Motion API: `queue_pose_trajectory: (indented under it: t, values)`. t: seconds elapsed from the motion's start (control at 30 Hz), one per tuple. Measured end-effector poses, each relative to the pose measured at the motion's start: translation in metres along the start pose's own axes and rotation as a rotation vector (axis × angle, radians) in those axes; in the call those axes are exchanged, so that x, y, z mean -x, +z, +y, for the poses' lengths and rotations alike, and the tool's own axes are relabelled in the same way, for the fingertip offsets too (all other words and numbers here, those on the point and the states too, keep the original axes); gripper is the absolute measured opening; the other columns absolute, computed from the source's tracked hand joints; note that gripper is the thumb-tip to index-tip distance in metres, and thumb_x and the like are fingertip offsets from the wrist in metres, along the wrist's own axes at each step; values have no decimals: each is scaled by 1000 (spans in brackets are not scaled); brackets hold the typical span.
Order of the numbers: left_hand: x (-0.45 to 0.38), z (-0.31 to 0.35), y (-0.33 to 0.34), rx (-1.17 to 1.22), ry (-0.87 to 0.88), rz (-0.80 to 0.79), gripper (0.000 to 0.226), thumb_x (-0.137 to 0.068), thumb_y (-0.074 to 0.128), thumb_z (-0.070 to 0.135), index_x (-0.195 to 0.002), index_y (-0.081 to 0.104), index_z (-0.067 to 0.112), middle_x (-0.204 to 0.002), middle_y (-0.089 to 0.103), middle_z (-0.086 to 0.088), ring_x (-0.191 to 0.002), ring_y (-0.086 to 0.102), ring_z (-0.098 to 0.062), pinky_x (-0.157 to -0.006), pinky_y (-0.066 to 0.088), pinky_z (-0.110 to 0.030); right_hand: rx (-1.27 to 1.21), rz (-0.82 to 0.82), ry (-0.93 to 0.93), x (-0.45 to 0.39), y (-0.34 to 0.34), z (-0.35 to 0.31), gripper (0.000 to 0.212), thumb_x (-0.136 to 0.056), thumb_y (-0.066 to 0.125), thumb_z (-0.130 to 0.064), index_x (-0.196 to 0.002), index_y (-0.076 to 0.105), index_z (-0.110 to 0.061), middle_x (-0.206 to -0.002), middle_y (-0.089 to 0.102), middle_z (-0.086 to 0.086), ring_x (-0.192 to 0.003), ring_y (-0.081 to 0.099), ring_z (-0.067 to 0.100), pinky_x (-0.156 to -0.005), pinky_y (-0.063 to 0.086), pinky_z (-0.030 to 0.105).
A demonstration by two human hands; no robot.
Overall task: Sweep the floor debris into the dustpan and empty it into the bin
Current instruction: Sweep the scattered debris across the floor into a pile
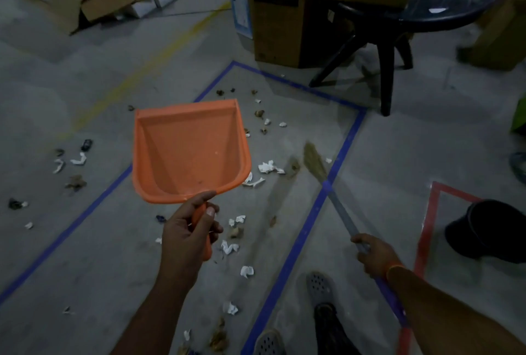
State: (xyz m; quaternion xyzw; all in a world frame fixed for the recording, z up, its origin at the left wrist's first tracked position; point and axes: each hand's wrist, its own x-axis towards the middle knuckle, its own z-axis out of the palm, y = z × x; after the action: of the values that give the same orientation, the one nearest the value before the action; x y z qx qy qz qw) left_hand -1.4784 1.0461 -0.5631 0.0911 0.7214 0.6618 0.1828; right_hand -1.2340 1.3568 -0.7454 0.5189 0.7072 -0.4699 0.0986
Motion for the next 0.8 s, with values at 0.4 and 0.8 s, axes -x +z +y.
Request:
queue_pose_trajectory:
  t: [0.4, 0.8]
  values:
    - [-48, 13, 80, 14, -39, 153, 28, -101, 56, 0, -123, 69, 12, -89, 70, -4, -64, 63, -18, -55, 51, -28, 173, -240, 6, -99, -25, -56, 35, -83, 57, 4, -105, 65, -22, -92, 62, 20, -48, 55, 25, -42, 49, 28]
    - [-81, 38, 112, 16, 19, 253, 29, -101, 55, -1, -122, 68, 12, -89, 70, -1, -64, 61, -18, -56, 52, -27, 392, -619, -313, -123, -21, -115, 31, -91, 54, -9, -117, 62, -24, -88, 63, 11, -53, 55, 21, -46, 49, 25]
